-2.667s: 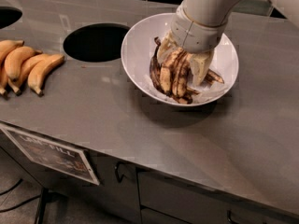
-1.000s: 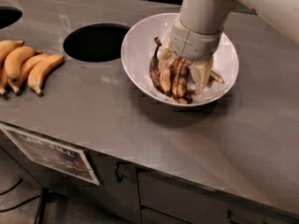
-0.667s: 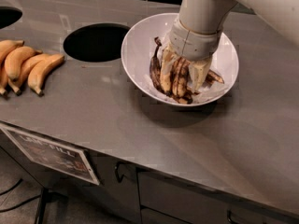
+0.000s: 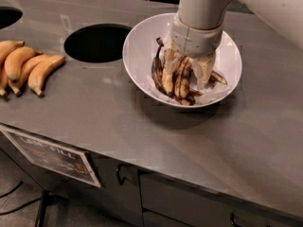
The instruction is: Pick banana from white bowl
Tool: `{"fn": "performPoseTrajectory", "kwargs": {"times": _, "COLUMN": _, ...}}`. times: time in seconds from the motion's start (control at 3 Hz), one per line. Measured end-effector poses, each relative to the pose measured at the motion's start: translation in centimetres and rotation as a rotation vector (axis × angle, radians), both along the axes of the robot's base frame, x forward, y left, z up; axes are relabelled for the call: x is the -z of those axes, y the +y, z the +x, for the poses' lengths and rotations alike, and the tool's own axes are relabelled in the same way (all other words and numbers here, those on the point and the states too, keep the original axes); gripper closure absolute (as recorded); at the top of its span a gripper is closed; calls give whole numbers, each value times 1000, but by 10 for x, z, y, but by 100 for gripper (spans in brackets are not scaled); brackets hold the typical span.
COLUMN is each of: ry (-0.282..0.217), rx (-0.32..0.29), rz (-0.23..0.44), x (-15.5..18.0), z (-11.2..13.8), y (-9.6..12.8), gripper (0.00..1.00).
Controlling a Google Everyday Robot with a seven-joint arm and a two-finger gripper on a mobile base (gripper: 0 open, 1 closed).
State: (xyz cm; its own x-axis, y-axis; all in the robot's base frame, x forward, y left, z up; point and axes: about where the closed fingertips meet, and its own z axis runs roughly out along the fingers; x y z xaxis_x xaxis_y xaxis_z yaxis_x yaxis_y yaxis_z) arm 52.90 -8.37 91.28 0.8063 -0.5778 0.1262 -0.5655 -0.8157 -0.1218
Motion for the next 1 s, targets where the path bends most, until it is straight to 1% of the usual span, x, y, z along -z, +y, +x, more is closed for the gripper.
{"fn": "performPoseTrajectory", "kwargs": {"times": 0.33, "ry": 17, "rx": -21, "rz": -26, "x": 2, "z": 1, "y": 2, "gripper": 41}}
{"fn": "performPoseTrajectory", "kwargs": {"times": 1.0, "ry": 38, "rx": -49, "rz": -48, "x": 7, "z": 1, "y": 5, "gripper": 41}}
